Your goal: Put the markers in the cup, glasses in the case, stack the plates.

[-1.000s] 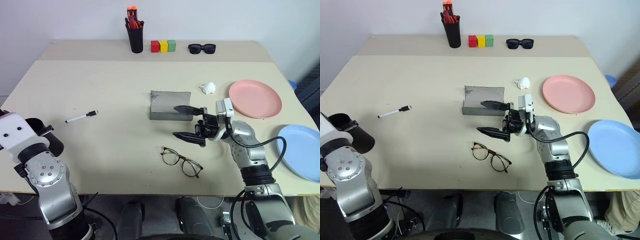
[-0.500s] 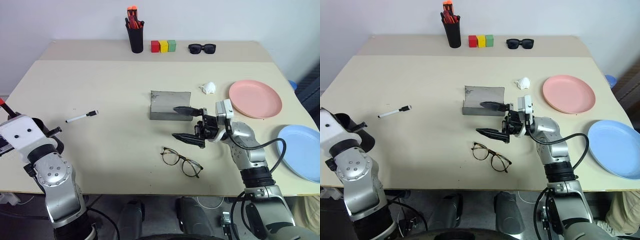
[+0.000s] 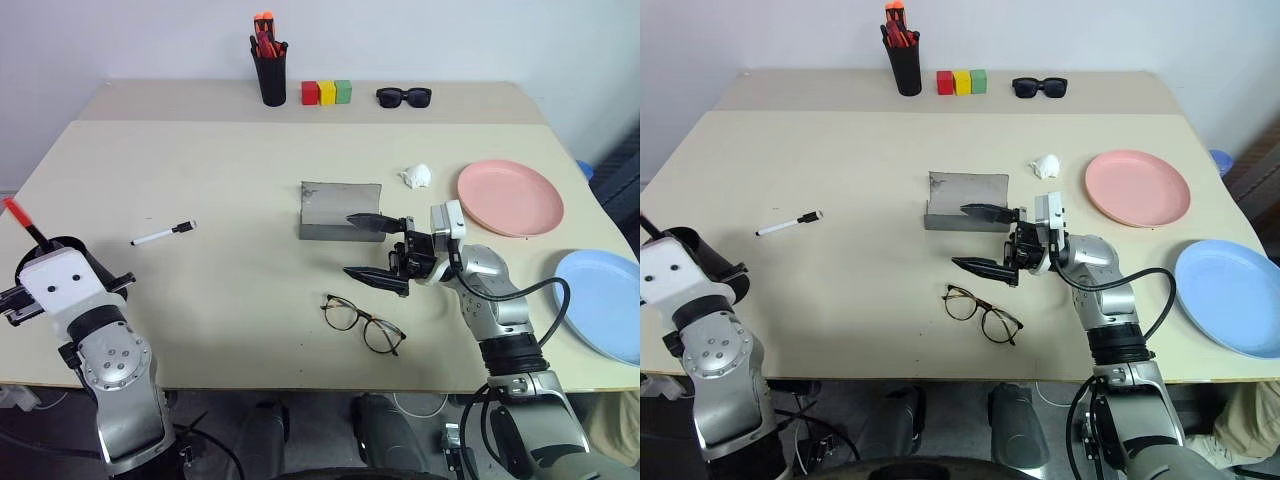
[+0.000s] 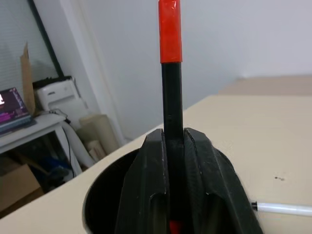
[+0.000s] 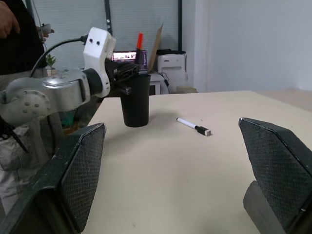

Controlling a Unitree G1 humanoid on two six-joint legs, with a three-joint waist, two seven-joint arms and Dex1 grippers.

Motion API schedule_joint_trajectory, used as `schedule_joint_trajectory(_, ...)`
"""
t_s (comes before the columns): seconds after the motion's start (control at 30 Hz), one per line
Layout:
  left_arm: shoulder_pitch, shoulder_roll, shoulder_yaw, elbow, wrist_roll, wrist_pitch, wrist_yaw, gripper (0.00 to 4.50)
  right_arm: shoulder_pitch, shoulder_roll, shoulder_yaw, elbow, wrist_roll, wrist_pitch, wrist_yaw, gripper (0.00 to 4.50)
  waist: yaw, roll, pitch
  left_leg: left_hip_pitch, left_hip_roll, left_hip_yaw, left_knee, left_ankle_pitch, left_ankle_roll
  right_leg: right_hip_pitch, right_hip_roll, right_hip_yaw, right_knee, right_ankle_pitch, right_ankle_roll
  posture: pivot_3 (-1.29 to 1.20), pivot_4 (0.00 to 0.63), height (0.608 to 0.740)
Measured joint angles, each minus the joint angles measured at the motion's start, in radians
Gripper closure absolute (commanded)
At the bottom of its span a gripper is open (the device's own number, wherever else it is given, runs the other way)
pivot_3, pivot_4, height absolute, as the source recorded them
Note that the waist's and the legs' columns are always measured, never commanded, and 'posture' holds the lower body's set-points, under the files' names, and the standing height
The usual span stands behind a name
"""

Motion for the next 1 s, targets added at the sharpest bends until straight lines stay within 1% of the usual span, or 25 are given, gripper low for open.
schedule_joint_trajectory(0.13, 0.008, -0.003, -0.005, -0.017, 0.000, 0.000, -0.004, 0.68, -0.007, 0.001, 0.000, 0.021, -0.006, -0.009, 0.006, 0.00, 0.000, 0.000, 0.000, 0.000, 0.000, 0.000, 0.000, 0.000, 0.000, 0.000, 0.000, 0.000, 0.000, 0.000, 0.000, 0.00, 0.150, 0.740)
schedule_joint_trajectory(0.17, 0.009, -0.004, -0.009, -0.022, 0.001, 0.000, -0.005, 0.29, -0.008, 0.001, 0.000, 0.023, -0.007, -0.011, 0.007, 0.00, 0.000, 0.000, 0.000, 0.000, 0.000, 0.000, 0.000, 0.000, 0.000, 0.000, 0.000, 0.000, 0.000, 0.000, 0.000, 0.00, 0.150, 0.740)
schedule_joint_trajectory(0.2, 0.011, -0.006, -0.016, -0.032, 0.001, 0.002, -0.007, 0.10, -0.010, 0.001, 0.000, 0.025, -0.008, -0.013, 0.008, 0.00, 0.000, 0.000, 0.000, 0.000, 0.000, 0.000, 0.000, 0.000, 0.000, 0.000, 0.000, 0.000, 0.000, 0.000, 0.000, 0.00, 0.150, 0.740)
schedule_joint_trajectory(0.33, 0.004, -0.001, -0.034, -0.079, -0.006, 0.015, -0.034, 0.10, -0.022, 0.002, 0.000, 0.044, -0.015, -0.018, 0.012, 0.00, 0.000, 0.000, 0.000, 0.000, 0.000, 0.000, 0.000, 0.000, 0.000, 0.000, 0.000, 0.000, 0.000, 0.000, 0.000, 0.00, 0.150, 0.740)
schedule_joint_trajectory(0.4, -0.030, 0.021, -0.035, -0.115, -0.019, 0.055, -0.060, 0.10, -0.030, 0.003, 0.000, 0.058, -0.017, -0.025, 0.016, 0.00, 0.000, 0.000, 0.000, 0.000, 0.000, 0.000, 0.000, 0.000, 0.000, 0.000, 0.000, 0.000, 0.000, 0.000, 0.000, 0.00, 0.150, 0.740)
schedule_joint_trajectory(0.47, -0.099, 0.061, -0.030, -0.159, -0.031, 0.139, -0.092, 0.10, -0.038, 0.003, 0.000, 0.071, -0.018, -0.034, 0.020, 0.00, 0.001, 0.000, 0.000, 0.000, 0.000, 0.000, 0.000, 0.000, 0.000, 0.000, 0.000, 0.000, 0.000, 0.000, 0.000, 0.00, 0.150, 0.740)
schedule_joint_trajectory(0.53, -0.209, 0.124, -0.021, -0.192, -0.042, 0.260, -0.126, 0.10, -0.049, 0.004, 0.000, 0.087, -0.020, -0.038, 0.024, 0.00, 0.001, 0.000, 0.000, 0.000, 0.000, -0.001, 0.000, 0.000, 0.000, 0.000, 0.001, 0.000, 0.000, 0.000, 0.000, 0.00, 0.150, 0.740)
schedule_joint_trajectory(0.57, -0.272, 0.169, -0.019, -0.198, -0.045, 0.335, -0.149, 0.10, -0.054, 0.004, 0.000, 0.095, -0.022, -0.039, 0.024, 0.00, 0.000, 0.000, 0.000, 0.000, 0.000, -0.001, 0.000, 0.000, 0.000, 0.000, 0.001, -0.001, 0.000, 0.000, 0.000, 0.00, 0.150, 0.740)
schedule_joint_trajectory(0.63, -0.403, 0.292, -0.017, -0.192, -0.062, 0.510, -0.219, 0.10, -0.065, 0.005, 0.000, 0.104, -0.026, -0.041, 0.025, 0.00, -0.002, 0.000, 0.000, 0.000, 0.000, -0.001, 0.000, 0.000, 0.000, 0.000, 0.001, -0.001, 0.001, 0.000, 0.000, 0.00, 0.150, 0.740)
schedule_joint_trajectory(0.73, -0.591, 0.554, -0.069, -0.062, -0.090, 0.717, -0.366, 0.10, -0.087, 0.010, 0.000, 0.111, -0.028, -0.042, 0.021, 0.00, -0.009, 0.000, 0.001, 0.000, 0.000, -0.002, -0.002, 0.000, 0.000, -0.002, 0.002, -0.001, 0.001, 0.000, 0.000, 0.00, 0.150, 0.740)
schedule_joint_trajectory(0.8, -0.697, 0.708, -0.137, 0.082, -0.110, 0.757, -0.468, 0.10, -0.099, 0.015, 0.001, 0.114, -0.032, -0.043, 0.015, 0.00, -0.015, 0.000, 0.001, 0.000, 0.000, -0.002, -0.004, 0.000, 0.000, -0.002, 0.002, -0.001, 0.000, 0.000, 0.000, 0.00, 0.150, 0.740)
schedule_joint_trajectory(0.87, -0.773, 0.815, -0.222, 0.216, -0.122, 0.751, -0.557, 0.10, -0.100, 0.018, 0.001, 0.115, -0.035, -0.043, 0.009, 0.00, -0.022, 0.000, 0.002, -0.001, 0.000, -0.002, -0.005, 0.000, 0.000, -0.003, 0.001, -0.001, 0.000, 0.000, 0.000, 0.00, 0.150, 0.740)
schedule_joint_trajectory(0.9, -0.808, 0.850, -0.257, 0.299, -0.127, 0.744, -0.603, 0.10, -0.102, 0.024, 0.002, 0.115, -0.036, -0.043, 0.006, 0.00, -0.025, 0.001, 0.002, -0.001, 0.000, -0.001, -0.006, 0.000, 0.000, -0.003, 0.001, -0.001, 0.000, 0.000, 0.000, 0.00, 0.150, 0.740)
schedule_joint_trajectory(1.0, -0.975, 0.940, -0.448, 0.609, -0.116, 0.665, -0.780, 0.10, -0.117, 0.035, 0.010, 0.112, -0.038, -0.035, -0.011, 0.00, -0.026, 0.000, 0.003, -0.002, 0.000, -0.002, -0.007, 0.001, -0.002, -0.006, 0.002, -0.002, 0.001, 0.000, 0.000, 0.00, 0.150, 0.740)
